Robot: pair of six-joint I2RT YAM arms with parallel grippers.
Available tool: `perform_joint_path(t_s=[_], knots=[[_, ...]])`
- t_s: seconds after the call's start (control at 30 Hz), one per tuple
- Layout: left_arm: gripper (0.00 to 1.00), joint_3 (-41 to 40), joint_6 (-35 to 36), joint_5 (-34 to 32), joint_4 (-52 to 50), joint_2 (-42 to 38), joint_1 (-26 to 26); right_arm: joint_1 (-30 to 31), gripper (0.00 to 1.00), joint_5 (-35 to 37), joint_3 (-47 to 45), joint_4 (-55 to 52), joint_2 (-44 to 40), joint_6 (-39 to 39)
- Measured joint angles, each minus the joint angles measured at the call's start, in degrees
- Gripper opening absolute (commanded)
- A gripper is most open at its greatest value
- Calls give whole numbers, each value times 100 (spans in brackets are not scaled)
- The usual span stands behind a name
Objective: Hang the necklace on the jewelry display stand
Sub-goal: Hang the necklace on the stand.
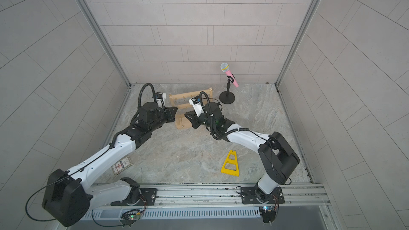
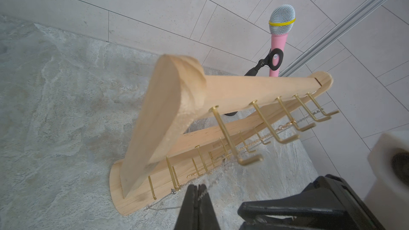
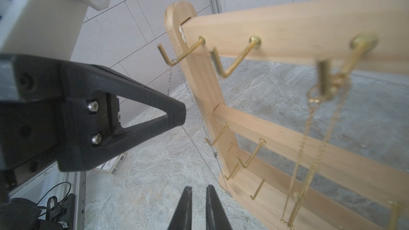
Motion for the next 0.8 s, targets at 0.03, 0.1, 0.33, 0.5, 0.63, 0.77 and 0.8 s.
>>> perform_joint_path(t_s=[0.03,0.1,0.33,0.5,0.63,0.77,0.8], knots=[[0,0,17,-35,-28,0,0,2,16,2,0,0,0,0],[0,0,42,-107,-98,0,0,9,16,4,0,0,0,0],[0,0,90,-236,-149,70,2,11,16,7,0,-2,0,-2],[0,0,125,-251,-149,232,2,11,16,7,0,-7,0,-2],[0,0,129,-273,-146,271,2,13,17,7,35,-24,0,-2],[0,0,131,-295,-136,273,7,42,18,11,129,-37,2,-4],[0,0,131,-295,-129,275,7,59,18,11,160,-37,4,-7]])
